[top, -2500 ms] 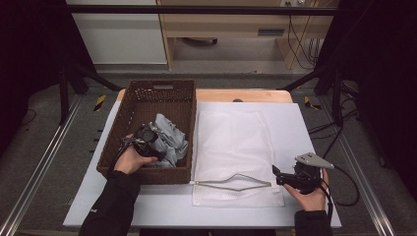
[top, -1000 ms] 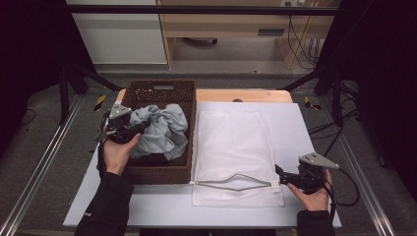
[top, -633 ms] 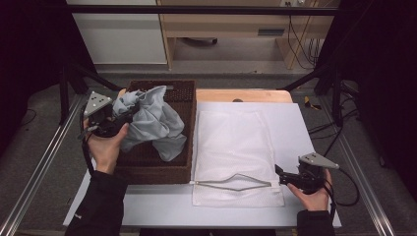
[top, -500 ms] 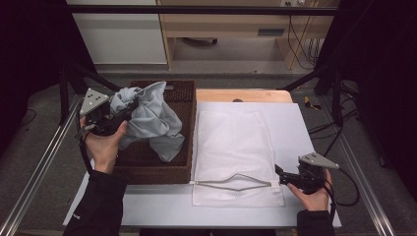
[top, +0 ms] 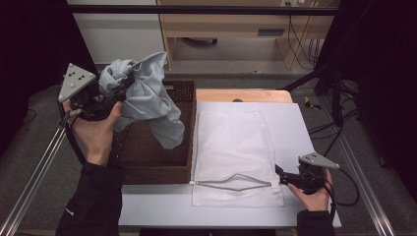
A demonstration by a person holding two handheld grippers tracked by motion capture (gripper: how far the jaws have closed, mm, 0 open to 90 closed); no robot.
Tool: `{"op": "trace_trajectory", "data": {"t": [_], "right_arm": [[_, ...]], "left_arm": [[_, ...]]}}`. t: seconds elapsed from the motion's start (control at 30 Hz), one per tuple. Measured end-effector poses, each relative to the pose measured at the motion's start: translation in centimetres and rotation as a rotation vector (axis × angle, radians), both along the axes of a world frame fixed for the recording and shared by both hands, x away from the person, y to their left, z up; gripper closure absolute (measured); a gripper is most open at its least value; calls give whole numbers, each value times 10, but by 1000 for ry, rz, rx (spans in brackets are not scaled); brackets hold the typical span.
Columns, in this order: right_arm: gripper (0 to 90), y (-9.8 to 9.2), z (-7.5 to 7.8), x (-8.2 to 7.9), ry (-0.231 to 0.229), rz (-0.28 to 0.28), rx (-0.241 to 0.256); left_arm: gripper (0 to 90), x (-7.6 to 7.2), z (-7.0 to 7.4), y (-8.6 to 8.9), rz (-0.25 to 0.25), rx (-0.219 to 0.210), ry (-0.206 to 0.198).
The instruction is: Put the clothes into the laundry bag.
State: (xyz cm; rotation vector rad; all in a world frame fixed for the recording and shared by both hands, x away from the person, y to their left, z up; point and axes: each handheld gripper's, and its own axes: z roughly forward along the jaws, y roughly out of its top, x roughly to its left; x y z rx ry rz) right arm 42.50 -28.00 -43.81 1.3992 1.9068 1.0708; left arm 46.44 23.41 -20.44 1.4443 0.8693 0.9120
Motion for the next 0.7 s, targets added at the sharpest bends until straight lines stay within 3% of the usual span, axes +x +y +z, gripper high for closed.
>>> {"op": "trace_trajectory", "data": {"t": [0.17,0.7], "right_arm": [[93,-1,0,0,-8,0,-5],[105,-1,2,-2,-15,3,-1]], "left_arm": [[679,-8,20,-4,-10,-4,-38],[678,-23,44,-25,-63,-30,-81]]}}
